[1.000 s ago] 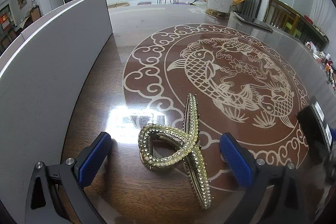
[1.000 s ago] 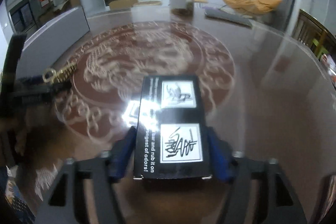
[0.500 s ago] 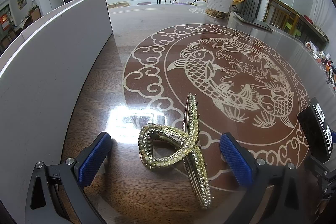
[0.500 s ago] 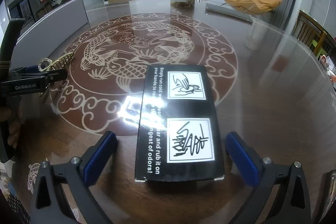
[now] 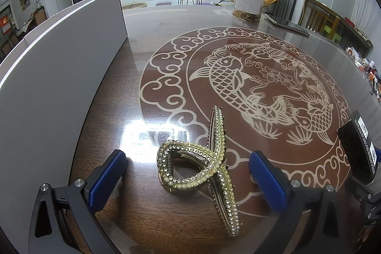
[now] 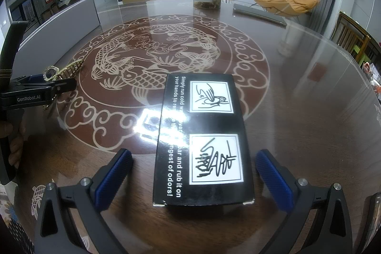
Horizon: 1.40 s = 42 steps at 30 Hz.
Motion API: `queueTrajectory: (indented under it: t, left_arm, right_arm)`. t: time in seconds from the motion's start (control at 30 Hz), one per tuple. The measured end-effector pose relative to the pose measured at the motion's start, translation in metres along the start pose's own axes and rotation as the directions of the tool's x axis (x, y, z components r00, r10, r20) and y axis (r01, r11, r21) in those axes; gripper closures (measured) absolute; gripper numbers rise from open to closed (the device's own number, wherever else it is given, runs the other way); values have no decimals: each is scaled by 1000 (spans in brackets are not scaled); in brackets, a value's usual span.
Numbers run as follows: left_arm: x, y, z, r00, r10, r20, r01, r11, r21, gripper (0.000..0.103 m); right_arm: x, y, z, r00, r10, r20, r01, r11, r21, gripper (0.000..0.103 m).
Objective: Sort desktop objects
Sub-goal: 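Lift the black box with the right tool while the left tool holds the claw clip, then carry the claw clip and black box into the cardboard bin and open both tools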
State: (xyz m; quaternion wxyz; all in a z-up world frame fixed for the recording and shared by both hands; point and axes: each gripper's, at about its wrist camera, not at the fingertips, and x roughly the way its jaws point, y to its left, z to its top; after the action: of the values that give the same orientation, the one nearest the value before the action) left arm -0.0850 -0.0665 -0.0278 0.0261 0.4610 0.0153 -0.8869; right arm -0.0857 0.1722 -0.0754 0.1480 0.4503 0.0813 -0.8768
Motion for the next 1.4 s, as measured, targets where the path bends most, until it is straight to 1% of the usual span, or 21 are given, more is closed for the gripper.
queueTrajectory:
  t: [0.67, 0.9, 1.03, 1.13, 1.17, 1.2, 1.23, 1.27, 1.4]
  left_arm:
    - [1, -1, 0, 1000, 0, 0, 0, 1000, -1, 0]
    - [1, 1, 1, 1000, -15, 5, 15, 1000, -9, 0]
    - [1, -3, 1, 1000, -1, -1, 1, 1000, 8, 0]
    - [1, -3, 1, 1000, -26, -15, 26, 998, 52, 0]
    - [0, -3, 1, 999, -32, -14, 33, 997, 65, 8]
    - [-4, -3, 0, 999, -38, 5, 37, 997, 73, 36]
    - [-7, -2, 1, 999, -42, 20, 40, 996, 76, 50]
    - [-8, -2, 3, 999, -34, 12, 33, 997, 74, 54]
    - [-15, -7, -8, 999, -20, 31, 18, 997, 75, 54]
  right_arm:
    - [0, 0, 0, 1000, 0, 0, 0, 1000, -1, 0]
    - [0, 0, 0, 1000, 0, -1, 0, 1000, -1, 0]
    - [0, 0, 0, 1000, 1, -1, -1, 1000, -1, 0]
    - [0, 0, 1, 1000, 0, -1, 0, 1000, -1, 0]
    - [0, 0, 1, 1000, 1, -1, -1, 1000, -1, 0]
    - [0, 0, 1, 1000, 1, -1, -1, 1000, -1, 0]
    - [0, 0, 1, 1000, 1, -1, -1, 1000, -1, 0]
    - [0, 0, 1, 1000, 1, -1, -1, 1000, -1, 0]
    - [0, -1, 1, 1000, 3, -1, -3, 1000, 0, 0]
